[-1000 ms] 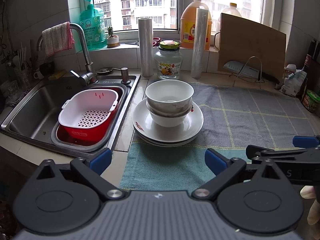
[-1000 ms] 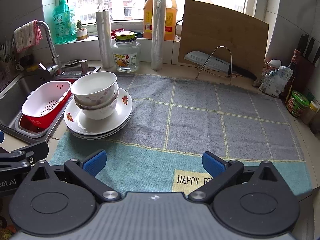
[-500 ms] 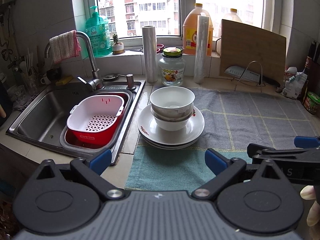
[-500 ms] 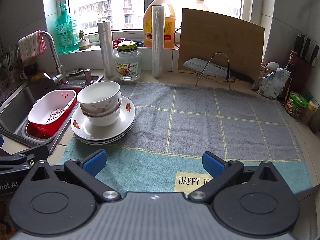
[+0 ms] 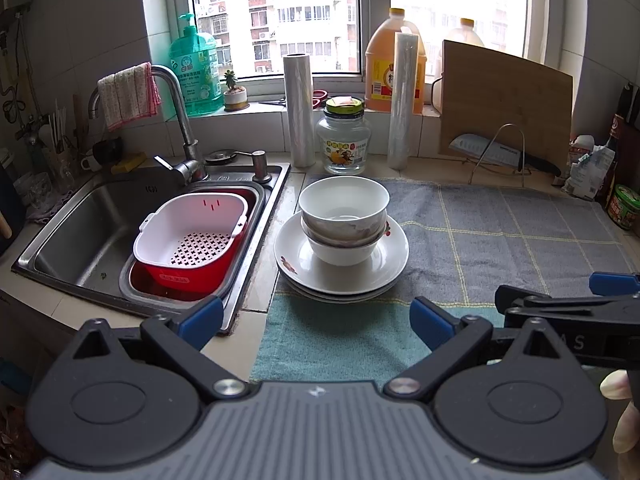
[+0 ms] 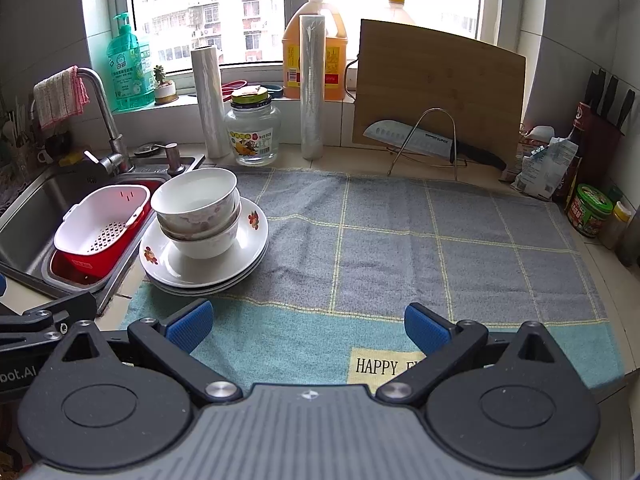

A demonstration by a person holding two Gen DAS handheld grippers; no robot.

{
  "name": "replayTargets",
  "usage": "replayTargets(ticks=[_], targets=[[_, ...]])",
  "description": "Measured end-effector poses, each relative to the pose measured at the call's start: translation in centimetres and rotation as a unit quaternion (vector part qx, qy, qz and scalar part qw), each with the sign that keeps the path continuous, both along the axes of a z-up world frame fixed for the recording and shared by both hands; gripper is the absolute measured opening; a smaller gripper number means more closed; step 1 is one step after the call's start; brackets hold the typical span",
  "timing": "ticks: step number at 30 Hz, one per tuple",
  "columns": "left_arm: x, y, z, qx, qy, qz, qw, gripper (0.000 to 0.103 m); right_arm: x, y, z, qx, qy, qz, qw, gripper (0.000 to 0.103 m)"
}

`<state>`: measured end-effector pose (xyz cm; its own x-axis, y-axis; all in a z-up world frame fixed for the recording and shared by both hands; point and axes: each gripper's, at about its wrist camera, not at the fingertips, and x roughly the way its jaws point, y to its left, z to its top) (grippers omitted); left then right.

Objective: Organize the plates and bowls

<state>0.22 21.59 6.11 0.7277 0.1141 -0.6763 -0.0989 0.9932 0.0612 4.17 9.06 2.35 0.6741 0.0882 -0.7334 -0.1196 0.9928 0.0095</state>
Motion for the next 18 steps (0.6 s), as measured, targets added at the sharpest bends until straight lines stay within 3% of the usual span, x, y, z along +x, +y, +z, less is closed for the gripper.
replayTargets(ticks=[18], targets=[[0.22,0.44,0.08,0.002,0.000,0.003,1.0000,0.099,0.25,0.39,0.18,-0.002,-0.002,0.000,1.000,0.103]])
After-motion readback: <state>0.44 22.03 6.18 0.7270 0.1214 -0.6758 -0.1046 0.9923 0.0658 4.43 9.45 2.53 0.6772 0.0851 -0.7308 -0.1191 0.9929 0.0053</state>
